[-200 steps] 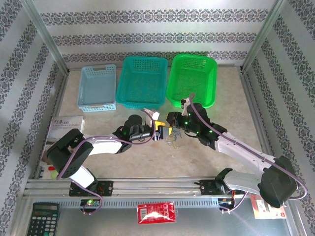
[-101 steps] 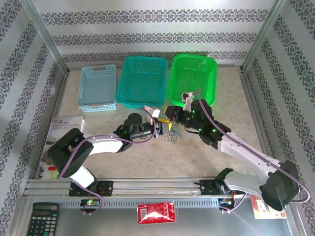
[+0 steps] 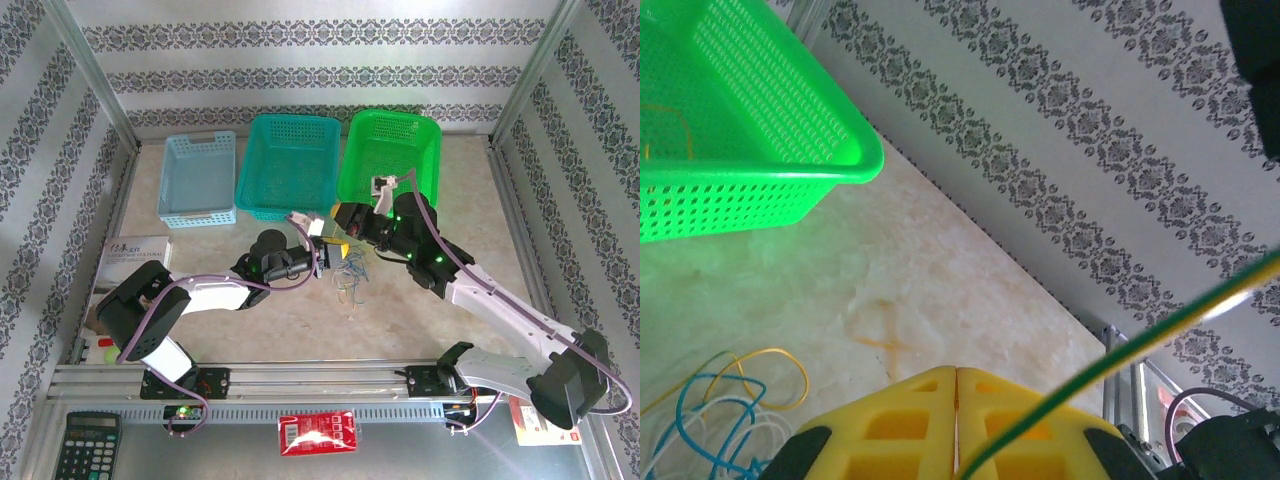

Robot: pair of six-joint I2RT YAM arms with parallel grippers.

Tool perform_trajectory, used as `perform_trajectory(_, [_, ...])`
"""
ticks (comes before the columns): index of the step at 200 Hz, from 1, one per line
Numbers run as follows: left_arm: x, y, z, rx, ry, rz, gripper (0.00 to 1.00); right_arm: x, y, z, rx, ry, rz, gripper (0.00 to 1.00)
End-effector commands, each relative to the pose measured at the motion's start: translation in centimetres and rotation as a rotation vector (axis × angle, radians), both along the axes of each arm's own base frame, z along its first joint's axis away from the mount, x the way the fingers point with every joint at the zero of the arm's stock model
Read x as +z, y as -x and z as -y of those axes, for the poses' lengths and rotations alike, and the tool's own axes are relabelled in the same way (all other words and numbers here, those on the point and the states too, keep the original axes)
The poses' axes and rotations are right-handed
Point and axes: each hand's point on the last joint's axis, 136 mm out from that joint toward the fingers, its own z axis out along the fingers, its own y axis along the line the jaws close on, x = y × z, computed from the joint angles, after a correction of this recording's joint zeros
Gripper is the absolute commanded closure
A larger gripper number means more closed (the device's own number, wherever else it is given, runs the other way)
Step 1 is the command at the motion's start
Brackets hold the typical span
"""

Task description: Untangle the cables

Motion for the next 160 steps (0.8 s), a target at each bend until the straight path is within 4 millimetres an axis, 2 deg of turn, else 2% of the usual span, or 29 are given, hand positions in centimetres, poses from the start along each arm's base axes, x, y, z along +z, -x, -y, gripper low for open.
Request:
perform_trajectory(1, [-0.1, 0.2, 0.4, -0.001, 0.014, 0.005, 0.98, 5.1, -0.2, 0.1, 0.014, -0.085, 0.1, 1.0])
perform_trajectory(57, [-0.3, 0.4, 0.3, -0.005, 0.014, -0.001, 1.0, 8.3, -1.0, 0.8, 0.011, -0.118, 0.149, 1.0])
perform_trajectory(82, [-0.1, 0.4, 0.4, -0.008, 0.019, 0.0, 0.96, 9.5, -1.2, 0.8, 0.019, -0.129, 0.169, 1.0])
perform_trajectory(128, [0.3, 0.4, 0.5, -0.009, 0.026, 0.004, 0.91, 10.4, -1.5, 0.6, 0.026, -0.137, 0.181, 1.0])
perform_trajectory(160, [0.0, 0.4, 0.4, -0.011, 0.021, -0.002, 0.84, 11.0, -2.0, 0.9, 0.021, -0.145, 0.184, 1.0])
